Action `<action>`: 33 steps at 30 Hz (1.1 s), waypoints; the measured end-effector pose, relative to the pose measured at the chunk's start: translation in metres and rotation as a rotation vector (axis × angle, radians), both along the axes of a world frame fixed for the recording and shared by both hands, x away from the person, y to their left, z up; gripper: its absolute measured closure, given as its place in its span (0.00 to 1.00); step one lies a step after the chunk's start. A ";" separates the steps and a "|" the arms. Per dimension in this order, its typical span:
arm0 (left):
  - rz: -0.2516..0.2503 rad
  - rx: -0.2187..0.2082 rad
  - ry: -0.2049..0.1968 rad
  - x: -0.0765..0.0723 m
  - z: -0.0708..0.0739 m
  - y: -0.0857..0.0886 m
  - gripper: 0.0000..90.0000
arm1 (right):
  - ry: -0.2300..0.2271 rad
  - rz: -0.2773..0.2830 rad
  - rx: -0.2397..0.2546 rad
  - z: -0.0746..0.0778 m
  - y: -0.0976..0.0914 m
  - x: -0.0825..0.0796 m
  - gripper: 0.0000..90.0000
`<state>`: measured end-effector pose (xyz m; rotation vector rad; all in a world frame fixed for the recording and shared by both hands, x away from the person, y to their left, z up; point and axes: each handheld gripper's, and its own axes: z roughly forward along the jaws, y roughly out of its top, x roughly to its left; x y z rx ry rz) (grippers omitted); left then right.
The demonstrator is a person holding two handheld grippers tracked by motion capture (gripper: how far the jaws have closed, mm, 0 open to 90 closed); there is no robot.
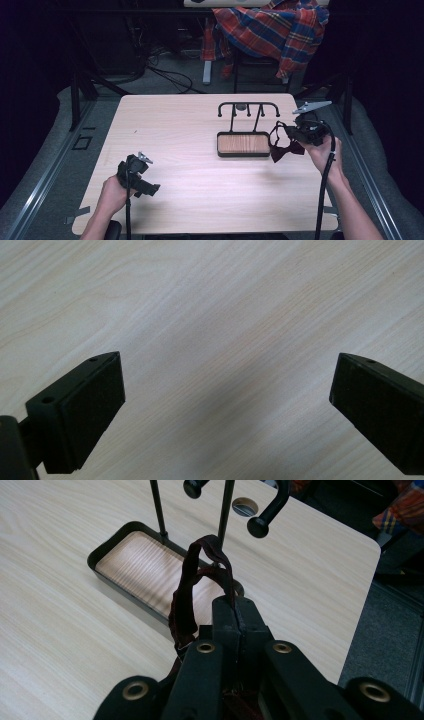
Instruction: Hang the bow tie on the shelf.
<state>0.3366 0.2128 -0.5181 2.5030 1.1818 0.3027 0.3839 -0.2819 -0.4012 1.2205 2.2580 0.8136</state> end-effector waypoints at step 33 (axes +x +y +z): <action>-0.030 0.010 0.011 -0.001 0.000 -0.004 0.01 | -0.093 -0.078 -0.017 0.015 0.006 0.037 1.00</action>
